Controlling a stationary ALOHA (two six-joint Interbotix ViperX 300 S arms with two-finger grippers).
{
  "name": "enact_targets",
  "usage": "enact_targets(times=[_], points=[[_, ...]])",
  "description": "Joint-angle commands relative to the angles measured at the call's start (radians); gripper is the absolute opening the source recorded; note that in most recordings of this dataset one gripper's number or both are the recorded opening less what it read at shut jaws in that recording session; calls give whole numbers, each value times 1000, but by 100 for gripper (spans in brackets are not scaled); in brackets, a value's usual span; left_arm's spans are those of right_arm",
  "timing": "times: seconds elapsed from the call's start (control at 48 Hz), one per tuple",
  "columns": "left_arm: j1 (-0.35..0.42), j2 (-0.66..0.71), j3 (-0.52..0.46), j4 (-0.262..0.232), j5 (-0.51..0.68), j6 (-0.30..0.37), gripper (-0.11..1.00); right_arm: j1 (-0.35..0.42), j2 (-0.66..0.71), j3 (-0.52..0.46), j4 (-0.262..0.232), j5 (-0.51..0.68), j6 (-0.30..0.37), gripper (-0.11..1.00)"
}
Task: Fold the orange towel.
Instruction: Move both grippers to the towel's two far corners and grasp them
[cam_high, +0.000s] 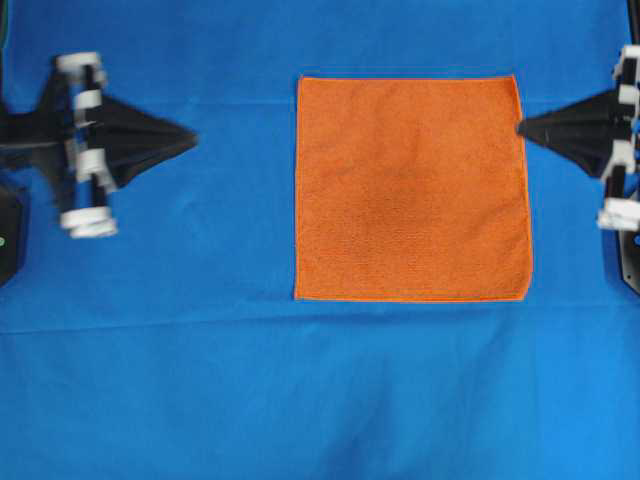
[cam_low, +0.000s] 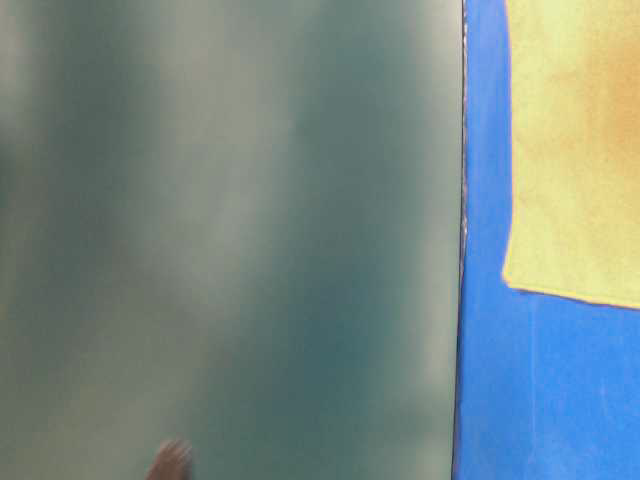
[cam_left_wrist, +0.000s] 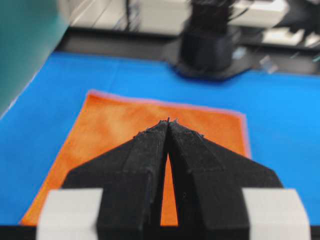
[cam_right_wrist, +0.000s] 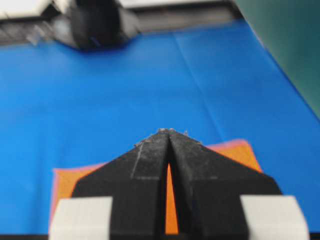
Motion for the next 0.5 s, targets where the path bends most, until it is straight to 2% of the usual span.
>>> enact_targets(times=[0.0,0.208,0.291,0.375,0.479], points=[[38,71,-61,-2,-17,-2,1,-83,15,-21,9,43,14,2],[129,285,-167,-3,-21,-3,4,-268,95,-3,11,103,57,2],[161,377,-209,-5,-26,-3,21,-339,166,11,11,101,60,2],[186,462,-256,-5,-28,-3,47,-400,245,20,11,95,60,5],[216,558,-314,-5,-26,-3,77,-460,356,26,8,55,60,33]])
